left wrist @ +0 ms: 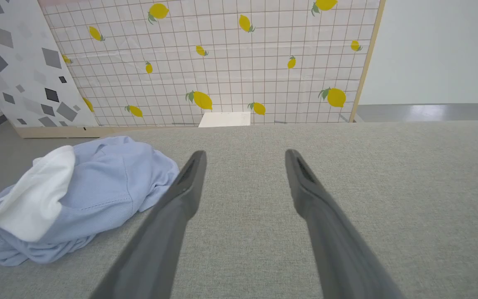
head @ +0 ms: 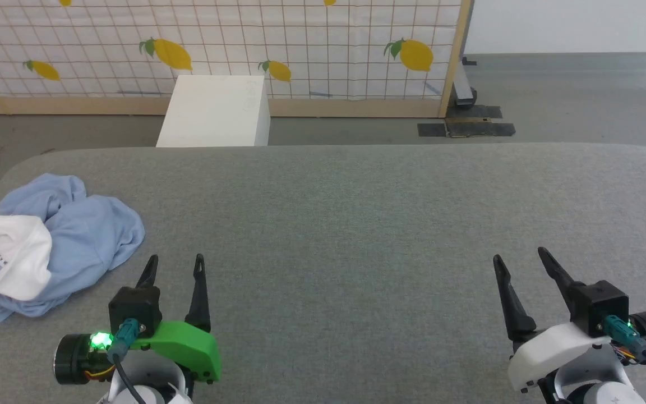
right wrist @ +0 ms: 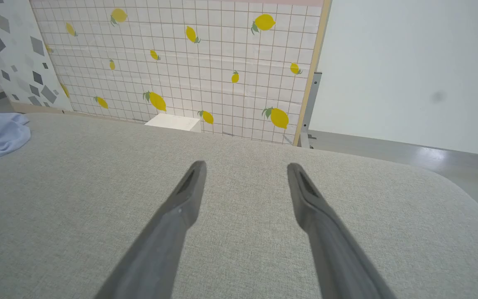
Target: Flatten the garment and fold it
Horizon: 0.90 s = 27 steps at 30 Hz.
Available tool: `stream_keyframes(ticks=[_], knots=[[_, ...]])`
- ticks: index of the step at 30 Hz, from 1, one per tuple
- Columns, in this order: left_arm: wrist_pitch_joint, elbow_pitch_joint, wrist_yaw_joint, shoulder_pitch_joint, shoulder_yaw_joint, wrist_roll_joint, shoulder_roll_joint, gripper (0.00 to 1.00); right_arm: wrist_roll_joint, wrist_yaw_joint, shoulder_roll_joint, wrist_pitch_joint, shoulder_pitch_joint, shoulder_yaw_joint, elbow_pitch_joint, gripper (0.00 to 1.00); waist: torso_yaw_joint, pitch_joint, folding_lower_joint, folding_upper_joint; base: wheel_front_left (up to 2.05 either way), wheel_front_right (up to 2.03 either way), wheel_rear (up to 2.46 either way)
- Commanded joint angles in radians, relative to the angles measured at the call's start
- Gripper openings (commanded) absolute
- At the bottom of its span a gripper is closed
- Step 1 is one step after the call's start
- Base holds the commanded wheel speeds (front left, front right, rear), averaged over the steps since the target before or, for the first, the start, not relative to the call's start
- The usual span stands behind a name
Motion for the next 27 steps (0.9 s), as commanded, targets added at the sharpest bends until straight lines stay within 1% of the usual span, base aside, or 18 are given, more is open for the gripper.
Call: stream_keyframes(ticks=[1,15,17,27], knots=[[-0.01,0.006,0.012,-0.008,-0.005,-0.008,0.002,1.0,0.008,0.0,0.0,-0.011,-0.007,-0.001,0.004,1.0,0.011,-0.001,0.0,0.0,0.0,0.0,0.0],[-0.039,0.011,0.048,0.006,-0.004,-0.033,0.012,1.0,0.019,0.0,0.001,-0.033,-0.014,0.012,0.02,1.0,0.094,-0.009,0.0,0.0,0.0,0.0,0.0],[-0.047,0.011,0.059,0.012,-0.005,-0.04,0.016,1.0,0.023,0.0,0.001,-0.039,-0.016,0.016,0.025,1.0,0.121,-0.01,0.0,0.0,0.0,0.0,0.0],[-0.067,0.013,0.084,0.022,-0.011,-0.058,0.023,1.0,0.031,-0.001,0.001,-0.054,-0.023,0.027,0.035,1.0,0.177,-0.012,0.0,0.0,0.0,0.0,0.0]])
